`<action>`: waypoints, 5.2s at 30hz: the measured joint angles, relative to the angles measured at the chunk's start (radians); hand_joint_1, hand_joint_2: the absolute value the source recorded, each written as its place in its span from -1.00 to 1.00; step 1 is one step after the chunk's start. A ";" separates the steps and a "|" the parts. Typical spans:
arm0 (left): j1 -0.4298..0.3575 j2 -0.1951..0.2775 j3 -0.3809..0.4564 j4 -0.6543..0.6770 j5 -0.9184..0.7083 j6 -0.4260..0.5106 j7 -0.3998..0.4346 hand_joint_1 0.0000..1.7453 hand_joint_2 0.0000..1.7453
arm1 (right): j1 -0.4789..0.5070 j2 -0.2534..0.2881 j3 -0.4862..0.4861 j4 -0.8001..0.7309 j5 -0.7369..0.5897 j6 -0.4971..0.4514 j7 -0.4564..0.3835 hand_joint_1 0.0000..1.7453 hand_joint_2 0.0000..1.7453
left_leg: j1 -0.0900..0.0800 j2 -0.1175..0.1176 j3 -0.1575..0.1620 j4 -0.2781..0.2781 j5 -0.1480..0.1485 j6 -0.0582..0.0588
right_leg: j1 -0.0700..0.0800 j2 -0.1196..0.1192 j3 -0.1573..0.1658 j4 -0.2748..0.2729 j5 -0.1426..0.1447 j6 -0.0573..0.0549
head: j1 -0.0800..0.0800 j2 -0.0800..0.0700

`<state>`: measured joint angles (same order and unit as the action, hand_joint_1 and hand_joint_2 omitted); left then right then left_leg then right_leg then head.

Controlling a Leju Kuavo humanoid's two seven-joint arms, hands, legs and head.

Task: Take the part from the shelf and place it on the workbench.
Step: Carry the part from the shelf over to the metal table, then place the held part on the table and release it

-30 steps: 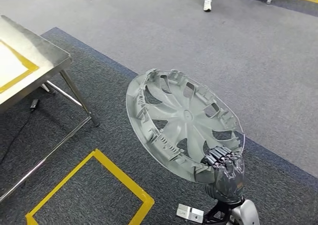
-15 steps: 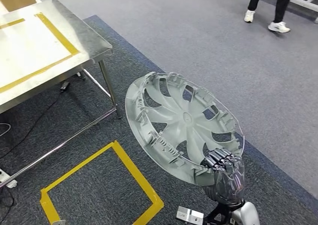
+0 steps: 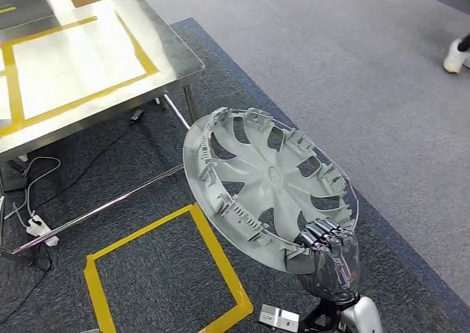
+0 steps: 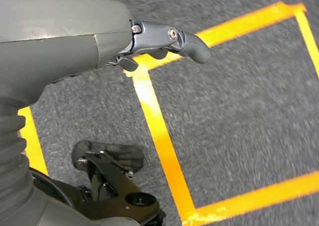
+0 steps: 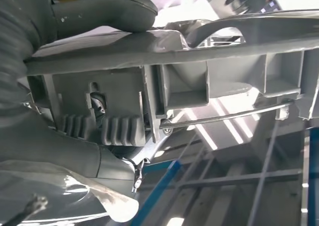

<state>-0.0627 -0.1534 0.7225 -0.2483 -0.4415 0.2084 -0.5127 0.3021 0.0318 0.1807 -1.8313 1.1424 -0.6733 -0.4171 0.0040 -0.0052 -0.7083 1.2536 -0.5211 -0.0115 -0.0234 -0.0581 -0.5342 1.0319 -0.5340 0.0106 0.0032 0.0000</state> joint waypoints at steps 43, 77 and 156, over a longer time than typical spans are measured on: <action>0.034 0.016 -0.077 0.020 -0.184 -0.057 0.327 -1.00 1.00 | -0.057 -0.009 0.051 0.074 0.012 0.000 0.032 1.00 1.00 | -0.006 -0.011 0.094 -0.216 0.064 0.055 | 0.003 0.054 -0.099 0.240 -0.143 0.043 | 0.023 0.000; 0.038 0.020 -0.054 0.021 -0.219 -0.012 0.229 -1.00 1.00 | -0.044 0.160 -0.114 -0.051 -0.074 0.000 -0.272 1.00 1.00 | -0.003 -0.006 0.120 -0.221 0.047 0.048 | 0.004 0.057 -0.118 0.169 -0.026 0.039 | 0.012 0.000; 0.039 0.026 0.014 0.023 -0.253 -0.013 0.222 -1.00 1.00 | -0.038 0.117 -0.064 -0.027 -0.153 0.000 -0.160 1.00 1.00 | 0.008 0.014 0.079 -0.080 -0.007 0.000 | 0.010 0.085 -0.031 -0.015 0.043 -0.004 | 0.006 0.000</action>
<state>-0.0242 -0.1270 0.7363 -0.2254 -0.6942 0.1959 -0.2903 0.2637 0.1492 0.1163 -1.8582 0.9893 -0.6733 -0.5768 0.0118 0.0086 -0.6294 1.1735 -0.5285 -0.0115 -0.0135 0.0269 -0.5652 1.0173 -0.4912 0.0068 0.0096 0.0000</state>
